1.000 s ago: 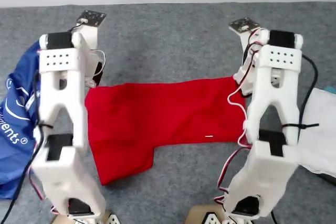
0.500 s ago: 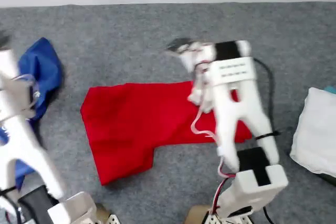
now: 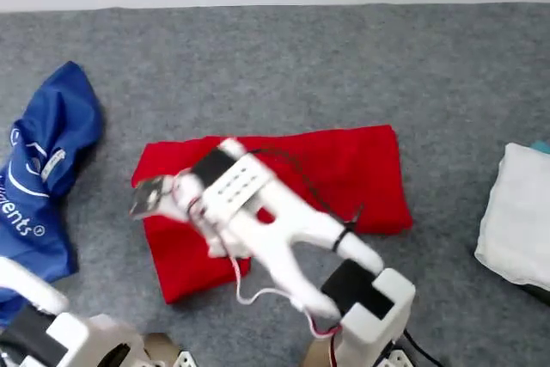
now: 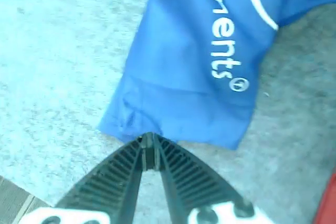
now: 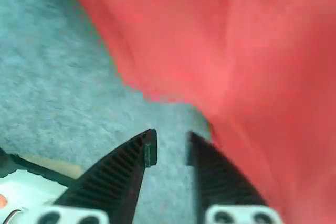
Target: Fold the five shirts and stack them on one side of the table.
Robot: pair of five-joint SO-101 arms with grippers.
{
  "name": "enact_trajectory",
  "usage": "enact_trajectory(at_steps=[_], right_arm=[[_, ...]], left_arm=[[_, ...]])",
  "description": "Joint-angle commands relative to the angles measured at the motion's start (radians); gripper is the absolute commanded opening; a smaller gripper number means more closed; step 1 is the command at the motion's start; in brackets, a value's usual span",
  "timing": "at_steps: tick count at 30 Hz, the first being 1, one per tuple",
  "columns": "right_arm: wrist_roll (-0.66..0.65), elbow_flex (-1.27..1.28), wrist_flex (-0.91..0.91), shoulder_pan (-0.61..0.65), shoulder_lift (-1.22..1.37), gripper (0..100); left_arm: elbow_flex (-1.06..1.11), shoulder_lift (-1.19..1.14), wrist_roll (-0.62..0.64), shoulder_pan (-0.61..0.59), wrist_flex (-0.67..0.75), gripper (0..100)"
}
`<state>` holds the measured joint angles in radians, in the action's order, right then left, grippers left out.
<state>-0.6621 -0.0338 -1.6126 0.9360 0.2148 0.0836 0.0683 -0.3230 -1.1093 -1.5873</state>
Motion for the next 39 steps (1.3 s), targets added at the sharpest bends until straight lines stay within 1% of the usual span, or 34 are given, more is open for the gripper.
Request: enact_trajectory(at_steps=[1,4,6,10,14,24,26,31,33,39], right_arm=[[-0.015,-0.006,0.012,0.113,-0.007,20.2],[-0.018,-0.005,0.015,0.183,-0.004,20.5],[-0.018,0.008,0.054,0.205,0.004,21.3],[-0.02,0.029,0.147,0.203,0.054,25.9],[-0.063,0.025,0.168,0.205,0.125,26.0],[-0.074,0.021,0.262,0.196,0.251,25.4],[-0.074,-0.002,0.251,0.189,0.262,21.5],[-0.077,-0.014,0.257,0.165,0.263,5.9],[-0.1,-0.014,0.255,0.165,0.265,1.3],[-0.117,-0.015,0.265,0.147,0.259,1.1]], left_arm=[[-0.004,0.005,-0.025,-0.037,0.041,1],[-0.004,0.005,-0.026,-0.044,0.054,1],[-0.004,0.005,-0.026,-0.044,0.052,1],[-0.004,0.005,-0.026,-0.044,0.048,1],[-0.004,0.005,-0.026,-0.044,0.048,1],[-0.004,0.005,-0.026,-0.044,0.048,1],[-0.004,0.005,-0.026,-0.044,0.048,1],[-0.004,0.005,-0.026,-0.044,0.051,1],[-0.004,0.005,-0.026,-0.044,0.051,1],[-0.004,0.005,-0.025,-0.038,0.052,1]])
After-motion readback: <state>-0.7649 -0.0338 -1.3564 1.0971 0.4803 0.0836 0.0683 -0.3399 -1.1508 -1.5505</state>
